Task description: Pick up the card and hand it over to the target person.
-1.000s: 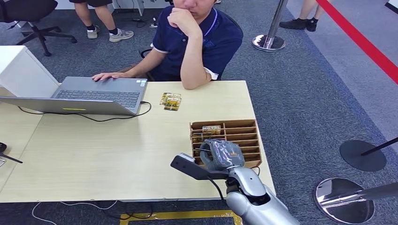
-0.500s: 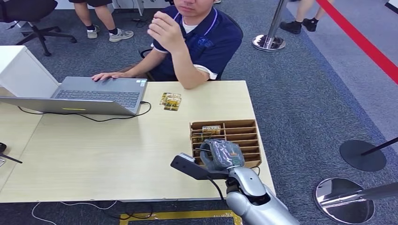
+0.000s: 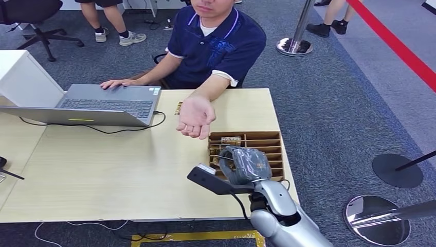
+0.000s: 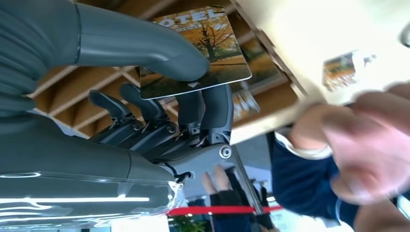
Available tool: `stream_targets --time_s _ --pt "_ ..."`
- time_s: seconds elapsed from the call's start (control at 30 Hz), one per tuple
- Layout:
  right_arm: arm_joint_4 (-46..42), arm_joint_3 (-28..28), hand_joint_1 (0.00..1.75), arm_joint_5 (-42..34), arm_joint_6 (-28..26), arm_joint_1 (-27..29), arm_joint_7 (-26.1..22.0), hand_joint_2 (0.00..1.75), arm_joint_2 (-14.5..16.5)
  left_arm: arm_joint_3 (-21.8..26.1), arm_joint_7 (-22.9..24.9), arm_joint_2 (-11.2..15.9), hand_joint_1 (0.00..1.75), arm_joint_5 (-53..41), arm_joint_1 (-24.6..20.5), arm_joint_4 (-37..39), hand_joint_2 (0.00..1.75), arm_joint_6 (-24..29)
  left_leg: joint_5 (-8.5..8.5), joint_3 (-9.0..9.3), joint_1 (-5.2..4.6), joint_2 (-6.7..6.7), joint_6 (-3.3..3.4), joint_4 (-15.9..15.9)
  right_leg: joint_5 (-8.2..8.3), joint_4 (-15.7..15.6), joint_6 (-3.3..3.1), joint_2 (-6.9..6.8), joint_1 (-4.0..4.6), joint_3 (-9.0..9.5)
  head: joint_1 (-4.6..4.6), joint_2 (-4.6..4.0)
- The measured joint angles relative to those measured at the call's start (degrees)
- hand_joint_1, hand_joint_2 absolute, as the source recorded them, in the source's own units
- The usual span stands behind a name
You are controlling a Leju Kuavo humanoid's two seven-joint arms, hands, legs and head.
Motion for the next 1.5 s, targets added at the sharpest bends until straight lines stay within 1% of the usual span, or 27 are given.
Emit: stream_targets --time_s 0.1,0.57,0.73,0.97,1.07,1.23,1.5 --pt "-1.2 0.3 1.55 -0.2 -0.2 -0.2 -0.4 1.75 -0.1 0.1 0.0 -0.1 0.0 0.1 0.0 0.0 0.0 0.0 -0.01 0.0 0.0 0.0 -0.02 0.0 -0.01 0.0 -0.02 0.0 0.0 -0.01 0.0 0.0" --pt "-2.0 1.0 1.55 -3.8 -1.1 -2.6 -2.8 1.75 -0.4 0.4 0.1 -0.2 0.0 0.5 0.0 0.0 0.0 0.1 -0.05 0.04 0.03 0.07 -0.08 0.0 -0.04 0.0 -0.09 0.07 0.04 -0.01 0.0 0.0" --pt "1.8 1.2 1.55 -4.8 -1.2 -6.4 -3.5 1.75 1.2 0.0 0.1 -0.2 0.0 0.2 0.0 0.0 0.0 0.0 -0.04 0.03 0.04 0.15 -0.09 0.0 -0.02 0.0 -0.1 0.15 0.04 -0.05 0.0 0.0" --pt "10.2 1.2 1.55 -6.7 -1.8 -15.0 -4.0 1.75 4.8 -0.6 0.3 -0.1 0.0 0.0 -0.2 -0.1 0.0 0.0 -0.02 0.08 0.03 0.31 -0.1 -0.1 0.05 0.0 -0.12 0.32 0.04 -0.06 0.0 0.0" --pt "12.2 0.8 1.55 -7.1 -2.1 -17.7 -3.9 1.75 6.2 -0.7 0.6 0.0 0.0 0.0 -0.3 -0.1 0.0 0.1 -0.01 0.08 0.03 0.28 -0.11 -0.1 0.04 0.0 -0.12 0.29 0.04 -0.06 0.0 0.0" --pt "15.7 0.1 1.55 -7.4 -2.5 -20.8 -3.6 1.75 8.0 -1.0 1.2 0.1 0.0 -0.1 -0.5 -0.2 0.0 0.2 0.0 0.1 0.04 0.22 -0.11 -0.1 0.0 0.1 -0.13 0.24 0.04 -0.03 0.0 0.0" --pt "22.1 -0.6 1.55 -7.9 -3.4 -23.9 -4.0 1.75 10.0 -1.2 1.4 0.2 0.0 -0.1 -0.6 -0.2 0.0 0.4 0.0 0.08 0.06 0.14 -0.12 -0.1 -0.04 0.1 -0.16 0.15 0.07 -0.04 0.0 0.0"
